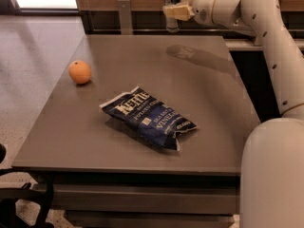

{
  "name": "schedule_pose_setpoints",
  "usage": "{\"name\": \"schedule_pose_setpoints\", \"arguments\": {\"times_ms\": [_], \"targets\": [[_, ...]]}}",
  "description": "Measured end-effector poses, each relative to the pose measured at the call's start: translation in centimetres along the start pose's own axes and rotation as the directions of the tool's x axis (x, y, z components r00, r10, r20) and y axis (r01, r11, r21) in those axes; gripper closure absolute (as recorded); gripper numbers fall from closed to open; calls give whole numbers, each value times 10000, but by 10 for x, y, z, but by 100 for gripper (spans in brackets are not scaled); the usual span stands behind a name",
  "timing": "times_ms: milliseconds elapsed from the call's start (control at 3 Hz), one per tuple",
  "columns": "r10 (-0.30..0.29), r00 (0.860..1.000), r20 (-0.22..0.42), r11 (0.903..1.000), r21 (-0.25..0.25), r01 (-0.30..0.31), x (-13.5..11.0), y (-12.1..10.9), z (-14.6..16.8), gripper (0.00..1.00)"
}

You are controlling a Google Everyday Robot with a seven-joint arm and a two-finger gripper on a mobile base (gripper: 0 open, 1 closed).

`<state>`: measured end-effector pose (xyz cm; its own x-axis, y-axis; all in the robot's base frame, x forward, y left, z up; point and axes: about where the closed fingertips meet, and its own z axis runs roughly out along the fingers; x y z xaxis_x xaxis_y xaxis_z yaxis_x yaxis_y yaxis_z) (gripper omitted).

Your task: Pick redbull can

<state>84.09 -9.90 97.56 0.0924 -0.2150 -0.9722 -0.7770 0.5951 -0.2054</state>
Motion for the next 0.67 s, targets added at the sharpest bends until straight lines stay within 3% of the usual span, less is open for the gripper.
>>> {"name": "schedule_pose_setpoints", "arguments": {"times_ms": [667], "targets": [[-388, 9991, -198, 9991, 149, 391, -15, 3, -12, 100]]}}
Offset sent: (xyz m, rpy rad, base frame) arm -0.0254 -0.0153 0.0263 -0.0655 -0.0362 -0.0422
